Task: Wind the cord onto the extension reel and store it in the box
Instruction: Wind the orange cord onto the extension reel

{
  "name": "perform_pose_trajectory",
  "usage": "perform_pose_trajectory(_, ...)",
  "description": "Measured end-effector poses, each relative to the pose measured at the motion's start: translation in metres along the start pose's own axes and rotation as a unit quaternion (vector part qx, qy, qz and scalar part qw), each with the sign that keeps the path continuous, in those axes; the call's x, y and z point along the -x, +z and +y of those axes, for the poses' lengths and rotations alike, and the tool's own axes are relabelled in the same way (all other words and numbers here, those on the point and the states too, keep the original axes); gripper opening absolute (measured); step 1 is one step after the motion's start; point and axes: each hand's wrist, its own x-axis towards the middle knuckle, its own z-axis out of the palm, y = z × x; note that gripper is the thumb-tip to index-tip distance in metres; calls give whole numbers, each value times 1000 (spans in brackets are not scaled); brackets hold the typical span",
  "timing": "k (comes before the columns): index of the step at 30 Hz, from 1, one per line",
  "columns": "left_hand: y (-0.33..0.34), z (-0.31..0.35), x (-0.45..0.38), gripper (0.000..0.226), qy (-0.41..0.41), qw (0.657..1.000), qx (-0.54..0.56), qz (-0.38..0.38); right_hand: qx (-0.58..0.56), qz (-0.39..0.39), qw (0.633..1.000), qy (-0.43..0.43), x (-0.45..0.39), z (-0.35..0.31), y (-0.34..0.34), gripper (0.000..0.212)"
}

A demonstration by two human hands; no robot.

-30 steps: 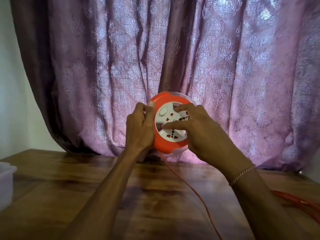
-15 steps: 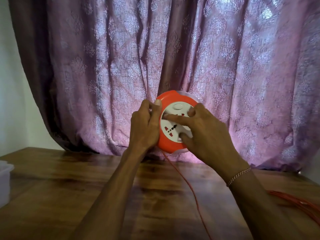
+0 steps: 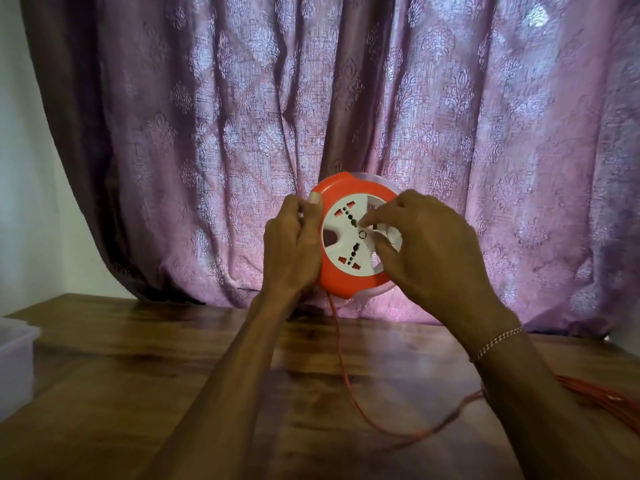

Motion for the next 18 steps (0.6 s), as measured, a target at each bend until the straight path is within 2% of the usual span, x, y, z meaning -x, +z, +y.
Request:
perform_pose_trajectory(4,1,0,0,36,1,1000,3,0,3,-86,996,-11,3,-6,-2,50)
perform_pose_trajectory(6,2,-3,0,36,3,1000,-6,2,19,-124,992,-5,5,-12,-5,58)
perform_pose_trajectory(11,4,-5,0,38,2,1000,-6,2,50,-195,979,12,5,-19,-12,59)
perform_pose_trajectory(18,6,-4,1,38,2,1000,-3,6,59,-187,981,14,7,-20,-10,60)
